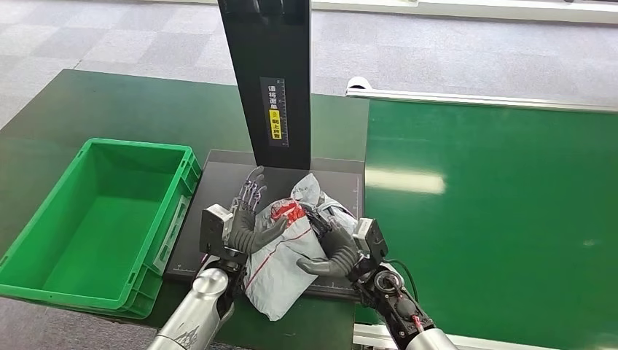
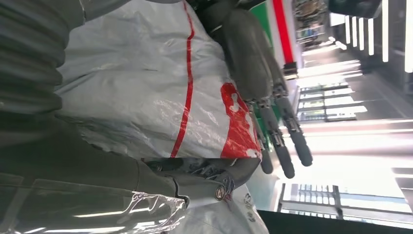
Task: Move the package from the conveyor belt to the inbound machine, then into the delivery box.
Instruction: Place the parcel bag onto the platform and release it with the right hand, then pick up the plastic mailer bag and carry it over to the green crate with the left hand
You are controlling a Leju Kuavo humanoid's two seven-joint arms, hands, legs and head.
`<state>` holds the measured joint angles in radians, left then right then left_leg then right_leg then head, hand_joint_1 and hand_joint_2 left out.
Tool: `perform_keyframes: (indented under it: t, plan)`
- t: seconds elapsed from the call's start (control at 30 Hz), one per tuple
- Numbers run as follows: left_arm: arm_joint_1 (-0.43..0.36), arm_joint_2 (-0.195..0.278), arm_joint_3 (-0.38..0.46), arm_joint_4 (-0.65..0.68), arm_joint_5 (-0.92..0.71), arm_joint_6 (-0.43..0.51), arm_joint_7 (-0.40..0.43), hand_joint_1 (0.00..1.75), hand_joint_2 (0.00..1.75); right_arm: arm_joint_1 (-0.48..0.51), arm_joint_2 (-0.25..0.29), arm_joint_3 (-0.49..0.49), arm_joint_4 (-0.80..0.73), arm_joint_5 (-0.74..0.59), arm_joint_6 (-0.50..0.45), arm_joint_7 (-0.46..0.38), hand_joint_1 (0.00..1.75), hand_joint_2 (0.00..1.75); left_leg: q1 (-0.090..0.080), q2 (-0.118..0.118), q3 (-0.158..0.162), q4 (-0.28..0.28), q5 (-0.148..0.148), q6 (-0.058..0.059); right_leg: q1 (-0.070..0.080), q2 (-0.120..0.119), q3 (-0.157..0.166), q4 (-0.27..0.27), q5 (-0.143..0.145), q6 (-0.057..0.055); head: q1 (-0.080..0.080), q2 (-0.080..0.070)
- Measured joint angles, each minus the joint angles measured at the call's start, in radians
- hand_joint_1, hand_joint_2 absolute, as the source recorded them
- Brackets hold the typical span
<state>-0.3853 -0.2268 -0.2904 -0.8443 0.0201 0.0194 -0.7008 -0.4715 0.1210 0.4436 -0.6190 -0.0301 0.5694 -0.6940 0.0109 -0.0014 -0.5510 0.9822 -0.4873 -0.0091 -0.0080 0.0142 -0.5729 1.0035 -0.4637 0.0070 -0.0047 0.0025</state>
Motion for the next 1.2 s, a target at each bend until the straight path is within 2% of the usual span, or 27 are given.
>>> perform_keyframes:
  t: [0.13,0.23,0.37,0.43,0.6,0.7,0.77,0.93,1.2]
  plan:
    - [0.0,0.002,0.0,0.0,-0.005,-0.002,0.0,0.0,1.75,0.021,-0.014,-0.038,-0.067,-0.101,0.046,-0.001,0.0,1.75,0.0,0.0,0.0,0.0,0.0,0.0,0.0,0.0,0.0,0.0,0.0,0.0,0.0,0.0]
    - [0.0,0.005,0.001,0.0,-0.009,-0.002,0.0,0.0,1.75,0.043,-0.027,-0.076,-0.127,-0.146,0.032,-0.002,0.0,1.75,0.0,-0.001,0.0,0.0,0.0,0.0,0.0,0.0,0.0,0.0,0.0,0.0,0.0,0.0]
    - [0.004,0.011,0.004,-0.003,-0.012,0.001,0.0,0.0,1.75,0.074,-0.056,-0.141,-0.224,-0.098,-0.148,0.027,0.0,1.75,0.0,-0.003,-0.001,0.0,0.0,0.0,0.0,-0.001,0.0,0.0,0.0,0.0,0.0,0.0]
    - [0.01,0.015,0.009,-0.009,-0.014,0.001,0.0,0.0,1.75,0.085,-0.077,-0.177,-0.265,-0.085,-0.191,0.042,0.0,1.75,0.0,-0.004,-0.001,0.0,0.0,0.0,-0.001,-0.002,0.0,0.0,0.0,0.0,0.0,0.0]
    - [0.026,0.021,0.019,-0.029,-0.018,0.0,0.0,0.0,1.75,0.119,-0.104,-0.244,-0.348,-0.177,-0.092,0.043,0.0,1.75,-0.001,-0.004,-0.001,0.0,0.0,0.0,-0.001,-0.002,-0.001,0.0,0.0,0.0,0.0,0.0]
    - [0.031,0.021,0.025,-0.036,-0.02,0.0,0.0,0.0,1.75,0.148,-0.105,-0.266,-0.395,-0.207,-0.07,0.043,0.0,1.75,0.0,-0.004,-0.002,0.0,0.0,0.0,-0.001,-0.002,-0.001,0.0,0.0,0.0,0.0,0.0]
    - [0.034,0.021,0.028,-0.041,-0.025,0.008,0.0,0.0,1.75,0.169,-0.103,-0.274,-0.423,-0.211,-0.076,0.044,0.0,1.75,0.0,-0.004,-0.002,0.0,0.0,0.0,-0.001,-0.002,-0.001,0.0,0.0,0.0,0.0,0.0]
    - [0.036,0.031,0.023,-0.07,-0.074,0.129,0.0,0.0,1.75,0.205,-0.095,-0.308,-0.46,-0.183,-0.141,0.06,0.0,1.75,0.0,-0.004,-0.002,0.0,0.0,0.0,-0.001,-0.002,-0.001,0.0,0.0,0.0,0.0,0.0]
    - [0.036,0.044,0.01,-0.131,-0.083,0.125,0.0,0.0,1.75,0.225,-0.095,-0.344,-0.464,-0.167,-0.162,0.063,0.0,1.75,-0.001,-0.004,-0.002,0.0,0.0,0.0,-0.001,-0.002,-0.001,0.0,0.0,0.0,0.0,0.0]
